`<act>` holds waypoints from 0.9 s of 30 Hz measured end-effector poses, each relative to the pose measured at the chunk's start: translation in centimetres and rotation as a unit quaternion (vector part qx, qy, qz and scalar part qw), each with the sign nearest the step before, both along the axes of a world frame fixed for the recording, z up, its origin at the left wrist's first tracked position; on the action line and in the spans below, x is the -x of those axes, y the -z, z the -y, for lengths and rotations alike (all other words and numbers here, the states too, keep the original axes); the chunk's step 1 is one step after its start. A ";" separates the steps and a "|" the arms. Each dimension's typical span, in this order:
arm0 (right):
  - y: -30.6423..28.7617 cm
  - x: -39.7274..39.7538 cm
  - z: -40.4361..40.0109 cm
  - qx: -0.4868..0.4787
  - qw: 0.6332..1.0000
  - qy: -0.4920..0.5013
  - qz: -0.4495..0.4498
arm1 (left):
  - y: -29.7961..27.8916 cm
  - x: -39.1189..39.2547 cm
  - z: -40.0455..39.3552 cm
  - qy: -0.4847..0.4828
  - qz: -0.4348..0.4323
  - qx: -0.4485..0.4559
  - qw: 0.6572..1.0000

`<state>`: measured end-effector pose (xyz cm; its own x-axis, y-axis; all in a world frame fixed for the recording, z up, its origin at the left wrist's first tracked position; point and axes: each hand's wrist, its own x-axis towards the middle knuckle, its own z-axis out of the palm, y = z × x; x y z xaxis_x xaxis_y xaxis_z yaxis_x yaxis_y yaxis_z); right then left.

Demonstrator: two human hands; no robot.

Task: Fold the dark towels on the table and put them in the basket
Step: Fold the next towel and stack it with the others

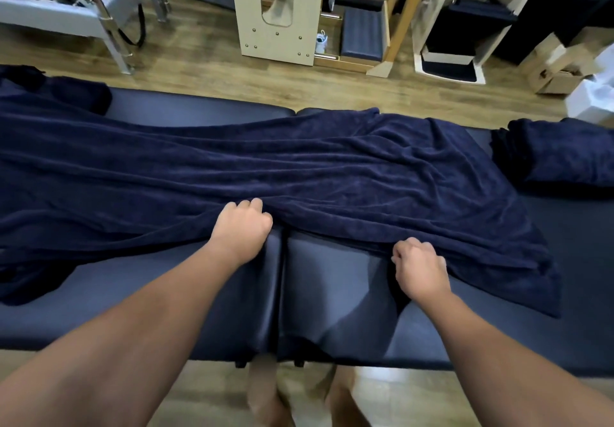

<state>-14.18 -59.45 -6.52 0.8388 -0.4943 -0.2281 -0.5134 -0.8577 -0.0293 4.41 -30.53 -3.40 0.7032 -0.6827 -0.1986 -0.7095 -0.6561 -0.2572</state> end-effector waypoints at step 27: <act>-2.6 17.2 -10.6 -0.134 0.967 -0.183 -0.120 | -0.5 16.7 -2.3 0.089 -0.046 -0.025 0.995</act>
